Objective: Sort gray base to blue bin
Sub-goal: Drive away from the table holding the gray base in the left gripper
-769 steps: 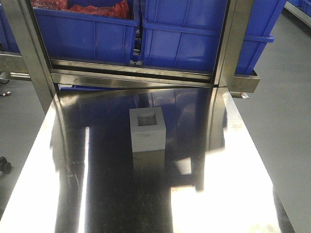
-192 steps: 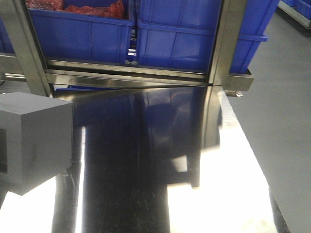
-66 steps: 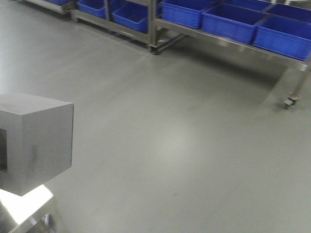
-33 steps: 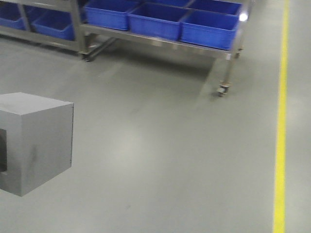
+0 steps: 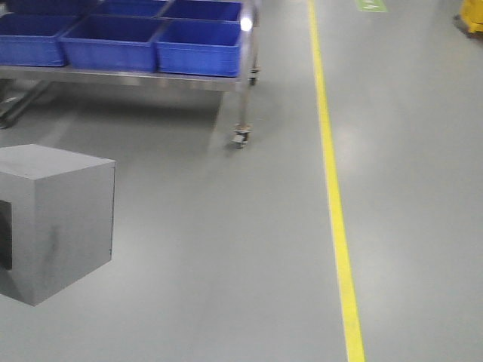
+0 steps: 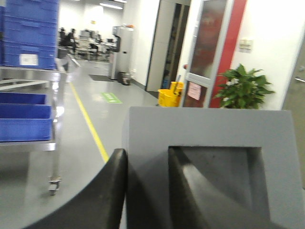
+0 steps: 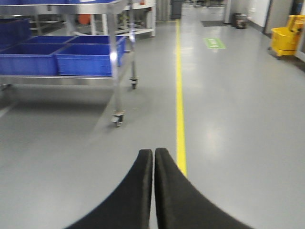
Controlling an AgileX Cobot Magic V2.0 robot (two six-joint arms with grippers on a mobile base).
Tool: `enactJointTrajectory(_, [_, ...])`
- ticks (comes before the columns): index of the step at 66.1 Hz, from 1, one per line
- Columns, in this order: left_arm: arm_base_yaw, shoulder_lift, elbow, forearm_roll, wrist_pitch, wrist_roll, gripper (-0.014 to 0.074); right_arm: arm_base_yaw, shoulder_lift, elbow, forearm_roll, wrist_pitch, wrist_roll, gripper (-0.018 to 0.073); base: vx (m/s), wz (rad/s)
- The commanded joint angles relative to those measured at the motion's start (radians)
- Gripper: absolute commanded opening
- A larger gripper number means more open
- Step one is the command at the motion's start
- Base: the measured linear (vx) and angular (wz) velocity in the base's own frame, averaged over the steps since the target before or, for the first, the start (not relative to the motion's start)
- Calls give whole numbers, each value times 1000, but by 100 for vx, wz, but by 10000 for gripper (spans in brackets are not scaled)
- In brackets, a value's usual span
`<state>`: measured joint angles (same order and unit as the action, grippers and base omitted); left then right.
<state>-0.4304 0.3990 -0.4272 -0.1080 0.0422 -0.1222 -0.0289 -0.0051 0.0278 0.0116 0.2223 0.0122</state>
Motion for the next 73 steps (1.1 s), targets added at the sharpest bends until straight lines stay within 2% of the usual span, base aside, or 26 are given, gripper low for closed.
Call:
enactJointTrajectory(1, [-5,5,-31,-5,-111,-4,-6,-3,18,2,-5,-72,-12,-5,17,-54])
enactJointTrajectory(15, [-5,5,-31,-5,-111,-4,-6,-3,18,2,-5,-72,-12,-5,18,-37])
enactJointTrajectory(30, [-5,5,-31,-5,-111,-4,-6,-3,18,2,-5,-72,-12,-5,22,-4])
enactJointTrajectory(73, [-5,5,-31,-5,-111,-4,-6,-3,18,2,-5,-72,-12,-5,29,32])
